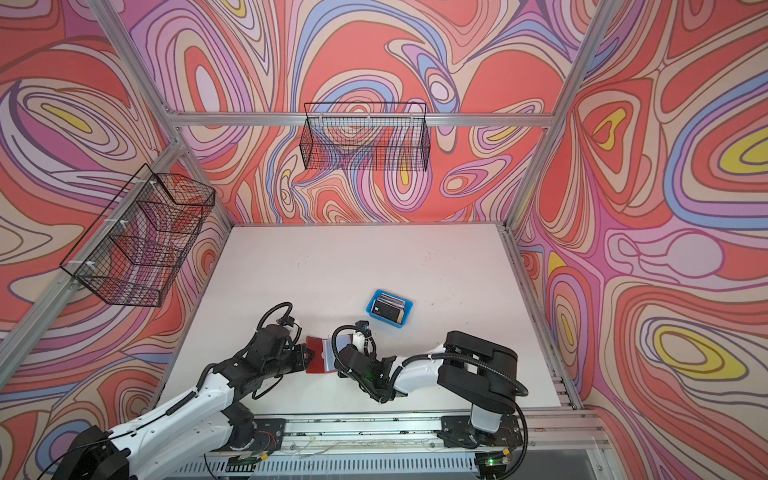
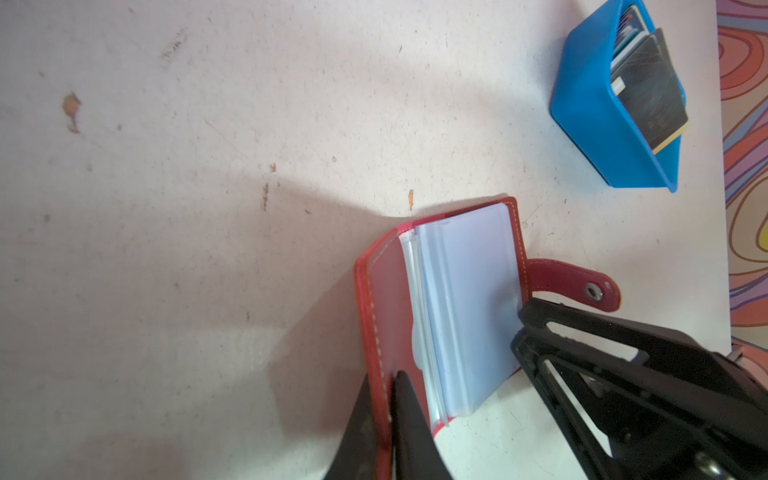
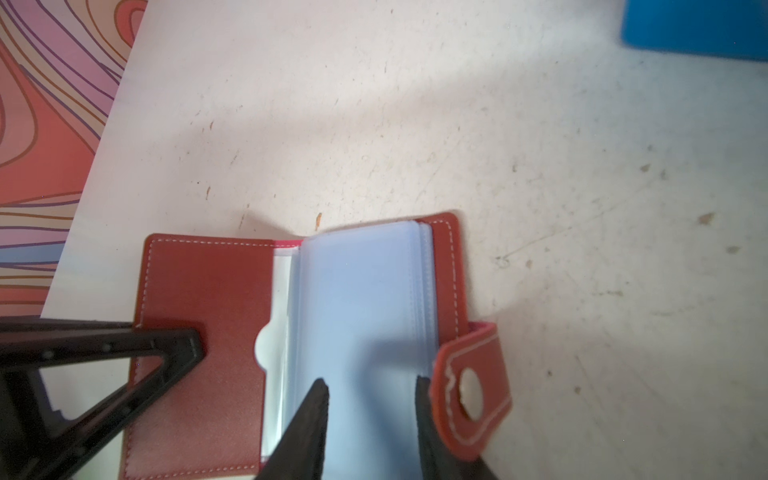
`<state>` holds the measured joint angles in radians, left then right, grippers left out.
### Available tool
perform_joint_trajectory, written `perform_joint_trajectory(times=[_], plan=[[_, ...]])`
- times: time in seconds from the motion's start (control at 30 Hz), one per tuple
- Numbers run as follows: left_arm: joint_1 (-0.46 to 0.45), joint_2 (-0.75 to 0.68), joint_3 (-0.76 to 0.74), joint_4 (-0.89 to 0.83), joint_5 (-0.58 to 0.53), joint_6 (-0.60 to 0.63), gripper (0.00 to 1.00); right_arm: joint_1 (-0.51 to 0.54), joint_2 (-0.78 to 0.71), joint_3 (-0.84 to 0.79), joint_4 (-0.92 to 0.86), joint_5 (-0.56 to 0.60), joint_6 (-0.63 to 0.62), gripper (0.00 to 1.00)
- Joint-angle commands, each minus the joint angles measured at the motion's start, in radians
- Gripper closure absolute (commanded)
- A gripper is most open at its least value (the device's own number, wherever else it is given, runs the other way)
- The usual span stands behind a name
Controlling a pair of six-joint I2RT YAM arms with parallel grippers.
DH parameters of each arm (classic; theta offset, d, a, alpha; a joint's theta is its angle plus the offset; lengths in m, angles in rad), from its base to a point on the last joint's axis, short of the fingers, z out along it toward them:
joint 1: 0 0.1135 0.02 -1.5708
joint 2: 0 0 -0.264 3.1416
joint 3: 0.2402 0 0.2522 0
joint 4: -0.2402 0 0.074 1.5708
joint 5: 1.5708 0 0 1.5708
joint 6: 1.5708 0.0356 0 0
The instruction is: Put the credit cards into the card holder
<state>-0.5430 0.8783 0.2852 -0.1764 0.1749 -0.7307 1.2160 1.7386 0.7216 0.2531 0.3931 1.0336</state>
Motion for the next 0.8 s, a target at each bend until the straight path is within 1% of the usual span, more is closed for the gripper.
perform_joint_trajectory(times=[0.0,0.3,0.4,0.57,0.67,0.77], plan=[[0.005,-0.006,-0.009,-0.021,-0.02,-0.004,0.88,-0.005,-0.007,-0.012,-0.011,0.006,0.01,0.62],[0.004,-0.006,-0.008,-0.02,-0.018,-0.006,0.88,-0.004,0.017,-0.002,0.051,-0.054,-0.002,0.63],[0.005,-0.002,-0.008,-0.018,-0.018,-0.006,0.88,-0.004,0.054,0.003,0.07,-0.075,0.0,0.63],[0.005,0.002,-0.014,-0.015,-0.026,-0.005,0.89,-0.012,0.074,0.001,0.127,-0.115,0.02,0.61],[0.005,0.005,-0.015,-0.022,-0.04,-0.004,0.88,-0.013,0.078,0.013,0.113,-0.098,0.028,0.61],[0.005,0.005,-0.014,-0.045,-0.075,-0.006,0.88,-0.014,0.052,0.032,0.045,-0.052,0.015,0.63]])
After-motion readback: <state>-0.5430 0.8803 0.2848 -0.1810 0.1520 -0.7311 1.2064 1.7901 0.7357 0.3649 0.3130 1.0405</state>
